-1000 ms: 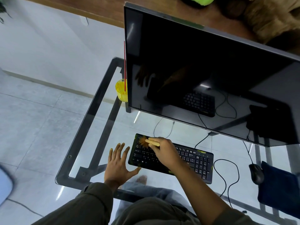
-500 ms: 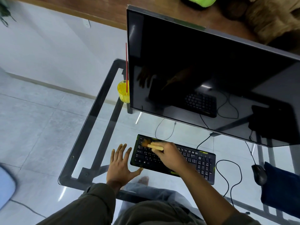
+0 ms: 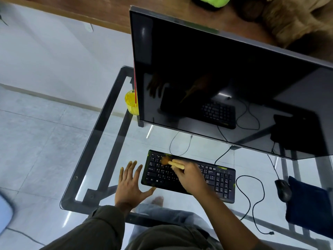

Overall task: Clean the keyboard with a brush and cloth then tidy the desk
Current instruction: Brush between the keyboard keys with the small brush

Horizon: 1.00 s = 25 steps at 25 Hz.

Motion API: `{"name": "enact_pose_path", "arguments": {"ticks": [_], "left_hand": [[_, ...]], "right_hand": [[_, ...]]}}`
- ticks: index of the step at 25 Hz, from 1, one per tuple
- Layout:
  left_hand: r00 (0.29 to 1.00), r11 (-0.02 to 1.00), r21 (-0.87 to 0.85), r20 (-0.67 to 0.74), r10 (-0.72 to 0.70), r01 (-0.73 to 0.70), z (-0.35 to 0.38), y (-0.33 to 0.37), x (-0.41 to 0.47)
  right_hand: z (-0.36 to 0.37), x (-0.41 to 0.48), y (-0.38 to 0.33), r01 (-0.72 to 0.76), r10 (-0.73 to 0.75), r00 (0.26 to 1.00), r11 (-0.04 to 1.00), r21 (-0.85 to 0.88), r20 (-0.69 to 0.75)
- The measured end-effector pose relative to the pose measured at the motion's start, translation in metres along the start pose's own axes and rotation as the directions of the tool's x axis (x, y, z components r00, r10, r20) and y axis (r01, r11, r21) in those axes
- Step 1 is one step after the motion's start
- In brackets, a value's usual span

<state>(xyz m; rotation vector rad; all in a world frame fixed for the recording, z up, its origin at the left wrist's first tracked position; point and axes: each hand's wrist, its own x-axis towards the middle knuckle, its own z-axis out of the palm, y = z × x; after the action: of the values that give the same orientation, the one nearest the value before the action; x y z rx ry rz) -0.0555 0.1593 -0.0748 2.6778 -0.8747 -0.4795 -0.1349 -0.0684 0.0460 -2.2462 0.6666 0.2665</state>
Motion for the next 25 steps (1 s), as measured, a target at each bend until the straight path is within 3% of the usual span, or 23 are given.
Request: {"name": "enact_pose_path", "arguments": {"ticks": [2, 5, 7, 10, 13, 17, 19, 22, 25], "left_hand": [[1.000, 1.000, 0.002, -0.005, 0.006, -0.006, 0.000, 0.001, 0.000], [1.000, 1.000, -0.006, -0.015, 0.004, -0.005, 0.000, 0.001, 0.000], [1.000, 1.000, 0.009, -0.011, 0.006, -0.006, -0.002, 0.002, 0.000], [1.000, 1.000, 0.003, -0.006, 0.003, -0.003, -0.001, 0.001, 0.000], [1.000, 1.000, 0.008, -0.001, 0.006, -0.006, -0.002, 0.001, -0.001], [1.000, 1.000, 0.003, -0.002, 0.008, -0.008, -0.002, 0.001, -0.001], [1.000, 1.000, -0.003, -0.001, 0.007, -0.007, -0.003, 0.001, -0.001], [1.000, 1.000, 0.008, 0.002, 0.007, -0.007, -0.003, 0.002, -0.001], [1.000, 1.000, 0.007, 0.009, 0.005, -0.005, -0.004, 0.002, -0.001]], "right_hand": [[0.001, 0.000, 0.000, -0.002, 0.002, 0.999, 1.000, -0.023, 0.039], [-0.004, 0.003, 0.000, -0.056, 0.056, 0.998, 0.998, -0.005, -0.034], [-0.006, 0.006, 0.001, -0.058, 0.059, 0.998, 0.998, -0.030, 0.017], [-0.009, 0.007, 0.003, -0.105, 0.105, 0.993, 0.994, 0.003, -0.058], [-0.010, 0.008, 0.003, -0.097, 0.097, 0.995, 0.995, 0.000, 0.003], [-0.014, 0.014, -0.001, -0.124, 0.128, 0.989, 0.990, 0.066, -0.072], [-0.012, 0.017, -0.003, -0.108, 0.113, 0.993, 0.987, 0.121, -0.032], [-0.017, 0.017, -0.002, -0.067, 0.071, 0.997, 0.993, 0.100, -0.028], [-0.022, 0.014, 0.000, -0.087, 0.083, 0.994, 0.994, 0.060, 0.069]]}}
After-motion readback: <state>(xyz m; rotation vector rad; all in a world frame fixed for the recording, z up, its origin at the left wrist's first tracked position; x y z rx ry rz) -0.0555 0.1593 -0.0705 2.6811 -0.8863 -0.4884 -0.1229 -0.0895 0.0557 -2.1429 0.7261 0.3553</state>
